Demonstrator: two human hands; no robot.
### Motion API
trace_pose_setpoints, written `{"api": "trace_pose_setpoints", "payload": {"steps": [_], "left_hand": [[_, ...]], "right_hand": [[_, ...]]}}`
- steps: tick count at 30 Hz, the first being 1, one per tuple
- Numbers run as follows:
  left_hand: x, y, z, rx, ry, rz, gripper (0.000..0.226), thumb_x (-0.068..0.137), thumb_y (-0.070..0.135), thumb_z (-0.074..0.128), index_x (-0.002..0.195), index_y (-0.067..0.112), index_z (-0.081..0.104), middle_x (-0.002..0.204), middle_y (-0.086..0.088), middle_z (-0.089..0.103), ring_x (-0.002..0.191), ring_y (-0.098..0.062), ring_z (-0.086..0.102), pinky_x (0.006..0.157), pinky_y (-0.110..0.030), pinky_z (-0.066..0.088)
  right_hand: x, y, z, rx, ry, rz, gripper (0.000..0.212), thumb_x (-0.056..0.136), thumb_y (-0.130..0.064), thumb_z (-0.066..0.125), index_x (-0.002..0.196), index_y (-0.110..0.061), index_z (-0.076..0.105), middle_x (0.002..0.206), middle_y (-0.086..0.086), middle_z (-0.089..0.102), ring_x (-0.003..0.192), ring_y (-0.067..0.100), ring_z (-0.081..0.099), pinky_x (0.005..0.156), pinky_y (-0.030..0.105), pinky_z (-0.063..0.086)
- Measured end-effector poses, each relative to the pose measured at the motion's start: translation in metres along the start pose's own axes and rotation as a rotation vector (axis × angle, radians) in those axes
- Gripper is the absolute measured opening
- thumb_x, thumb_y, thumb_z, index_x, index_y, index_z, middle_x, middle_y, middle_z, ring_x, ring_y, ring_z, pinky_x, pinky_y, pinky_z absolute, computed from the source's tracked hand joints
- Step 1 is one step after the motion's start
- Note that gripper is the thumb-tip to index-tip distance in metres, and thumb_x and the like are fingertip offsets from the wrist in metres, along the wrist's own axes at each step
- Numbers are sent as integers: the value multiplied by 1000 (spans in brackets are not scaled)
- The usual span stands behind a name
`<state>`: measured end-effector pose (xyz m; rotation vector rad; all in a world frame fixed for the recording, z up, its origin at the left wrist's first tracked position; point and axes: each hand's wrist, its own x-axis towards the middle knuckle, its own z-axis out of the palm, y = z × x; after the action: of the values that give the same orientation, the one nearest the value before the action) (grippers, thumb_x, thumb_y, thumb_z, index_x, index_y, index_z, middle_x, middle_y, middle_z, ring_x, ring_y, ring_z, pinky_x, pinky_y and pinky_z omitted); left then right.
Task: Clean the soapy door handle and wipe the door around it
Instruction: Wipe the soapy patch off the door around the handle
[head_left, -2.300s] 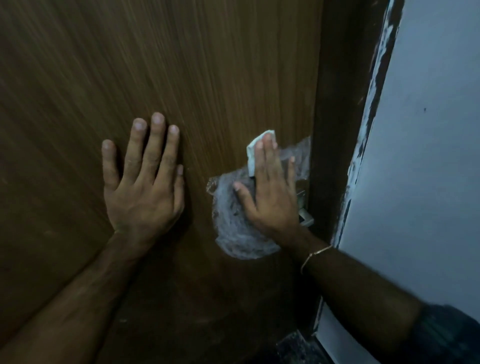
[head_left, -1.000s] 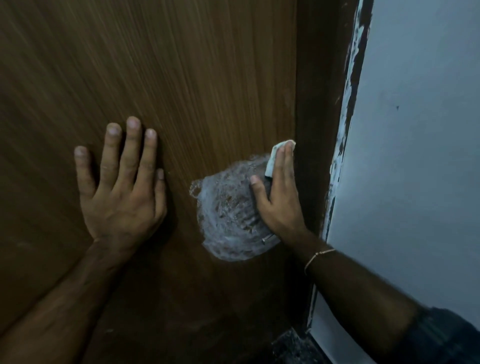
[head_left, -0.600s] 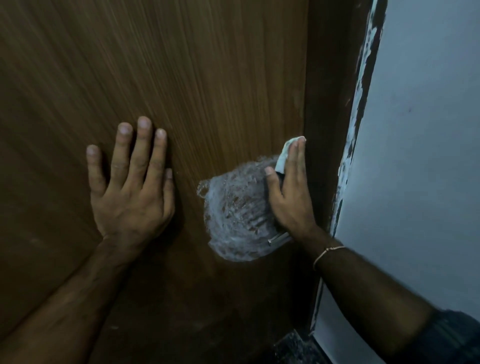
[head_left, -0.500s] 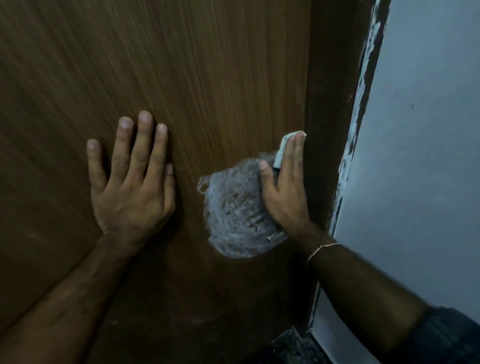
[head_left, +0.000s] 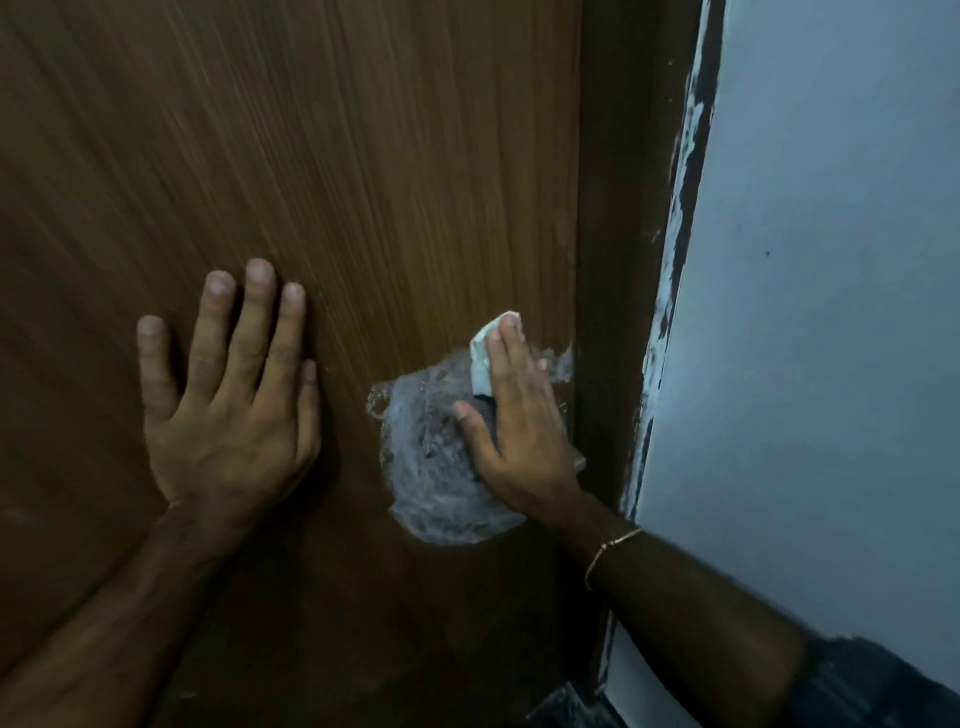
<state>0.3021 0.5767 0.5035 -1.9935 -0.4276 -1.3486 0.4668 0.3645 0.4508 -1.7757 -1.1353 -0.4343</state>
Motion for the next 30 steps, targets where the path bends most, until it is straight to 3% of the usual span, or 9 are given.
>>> {"api": "trace_pose_setpoints", "payload": {"steps": [4, 8, 12, 16, 22, 27, 30], "left_hand": [[5, 4, -10, 39, 2, 27, 65, 104, 38, 39, 164, 19, 23, 173, -3, 15, 160, -24, 14, 128, -55, 3], [9, 8, -23, 45, -9, 33, 65, 105, 35, 40, 165, 17, 21, 173, -3, 13, 161, -23, 11, 129, -49, -5], [14, 11, -32, 80, -3, 51, 65, 105, 34, 44, 164, 16, 22, 173, -4, 16, 161, -22, 9, 129, -49, -2], [16, 13, -36, 82, -7, 43, 65, 106, 33, 45, 164, 16, 22, 172, -4, 17, 161, -21, 9, 129, -48, -1], [18, 12, -36, 77, -1, 52, 65, 106, 34, 43, 164, 17, 23, 172, -5, 18, 160, -21, 9, 129, -48, 0], [18, 13, -38, 79, -4, 37, 64, 106, 34, 43, 164, 18, 23, 172, -4, 20, 160, -19, 9, 129, -47, 0], [19, 13, -37, 93, 4, 48, 63, 106, 34, 43, 164, 17, 25, 170, -5, 25, 159, -22, 16, 129, -47, 0]], "right_hand": [[10, -18, 7, 46, 38, 28, 82, 99, -42, 51, 159, -9, 6, 168, 3, -4, 155, 16, -5, 125, 53, 4], [-12, -20, 17, -64, -23, -51, 80, 98, -44, 52, 158, -9, 12, 168, 4, 2, 155, 15, -1, 125, 52, 10], [-1, -23, 15, -16, 22, 36, 81, 98, -46, 48, 158, -7, 11, 168, 5, 0, 155, 16, -3, 125, 52, 4], [-12, -37, 24, -122, -7, -98, 79, 98, -50, 46, 156, -5, 19, 167, 8, 8, 155, 18, 5, 126, 48, 8], [5, -38, 20, -120, 58, -63, 80, 99, -50, 45, 156, -3, 17, 167, 11, 9, 155, 20, 5, 125, 49, 5], [-13, -49, 31, -271, -73, -233, 80, 97, -56, 44, 157, -9, 18, 167, 6, 9, 155, 17, 6, 124, 54, 12], [-6, -39, 26, -257, -12, -185, 78, 98, -53, 43, 157, -8, 20, 167, 8, 12, 155, 18, 8, 124, 54, 9]]}}
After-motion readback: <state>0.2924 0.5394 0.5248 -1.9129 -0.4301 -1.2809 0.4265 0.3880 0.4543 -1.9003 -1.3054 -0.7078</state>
